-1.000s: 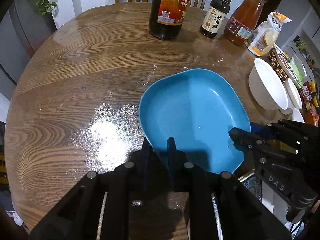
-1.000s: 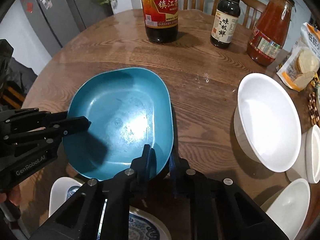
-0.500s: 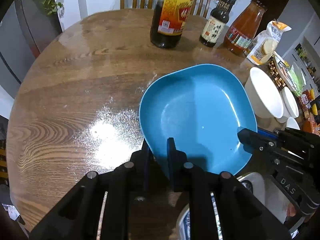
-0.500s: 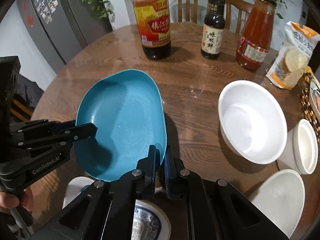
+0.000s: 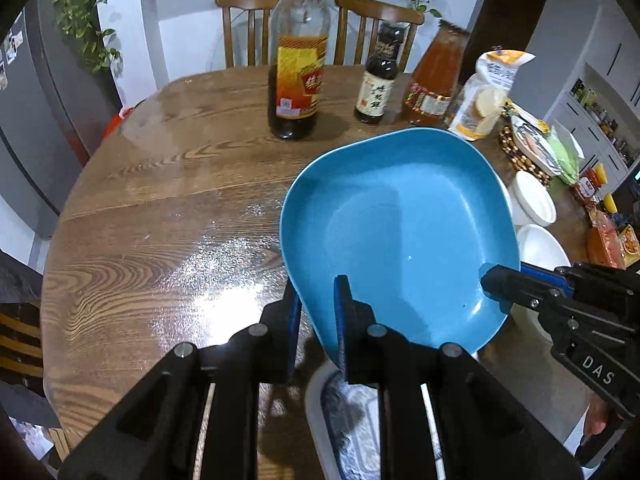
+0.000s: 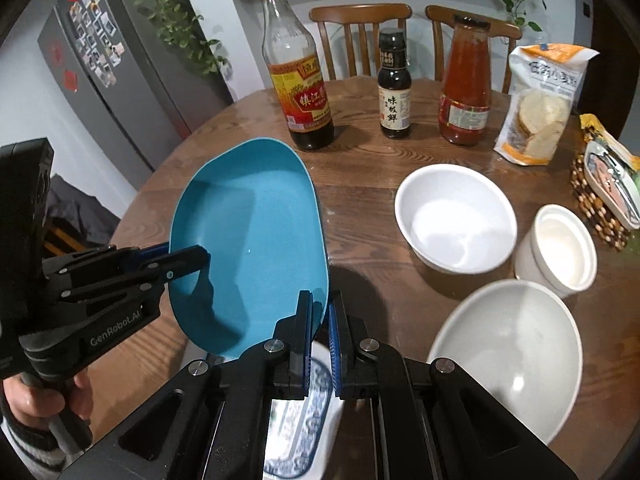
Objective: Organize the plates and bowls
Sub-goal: 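Lift the blue bowl with the left gripper over the stacked plates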
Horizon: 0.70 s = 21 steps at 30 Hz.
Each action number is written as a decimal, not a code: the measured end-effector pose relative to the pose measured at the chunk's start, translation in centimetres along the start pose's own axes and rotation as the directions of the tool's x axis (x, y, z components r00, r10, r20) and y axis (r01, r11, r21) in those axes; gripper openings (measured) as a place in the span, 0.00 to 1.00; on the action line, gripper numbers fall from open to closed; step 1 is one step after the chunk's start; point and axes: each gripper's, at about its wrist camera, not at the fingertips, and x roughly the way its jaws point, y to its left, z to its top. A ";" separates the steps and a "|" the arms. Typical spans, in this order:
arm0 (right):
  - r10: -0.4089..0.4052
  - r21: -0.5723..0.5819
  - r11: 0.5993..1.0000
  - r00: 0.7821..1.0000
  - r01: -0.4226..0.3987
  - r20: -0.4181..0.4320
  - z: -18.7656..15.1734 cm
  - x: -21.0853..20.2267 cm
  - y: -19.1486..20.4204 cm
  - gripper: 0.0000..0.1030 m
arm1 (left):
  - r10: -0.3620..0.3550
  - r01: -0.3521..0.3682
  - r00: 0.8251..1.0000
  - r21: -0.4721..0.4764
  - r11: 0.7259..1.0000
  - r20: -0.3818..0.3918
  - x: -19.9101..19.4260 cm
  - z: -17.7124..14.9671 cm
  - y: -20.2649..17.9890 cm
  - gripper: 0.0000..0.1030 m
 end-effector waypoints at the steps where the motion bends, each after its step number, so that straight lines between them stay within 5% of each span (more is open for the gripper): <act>1: 0.001 0.000 1.000 1.000 -0.001 0.000 -0.2 -0.2 0.0 0.09 | 0.000 0.000 1.000 0.002 1.000 0.005 -0.3 -0.1 -0.2 0.14; 21: 0.049 -0.016 0.999 0.999 -0.049 -0.002 -4.6 -3.4 0.1 0.09 | 0.049 -0.049 0.999 0.022 0.999 0.022 -3.7 -3.6 -3.0 0.14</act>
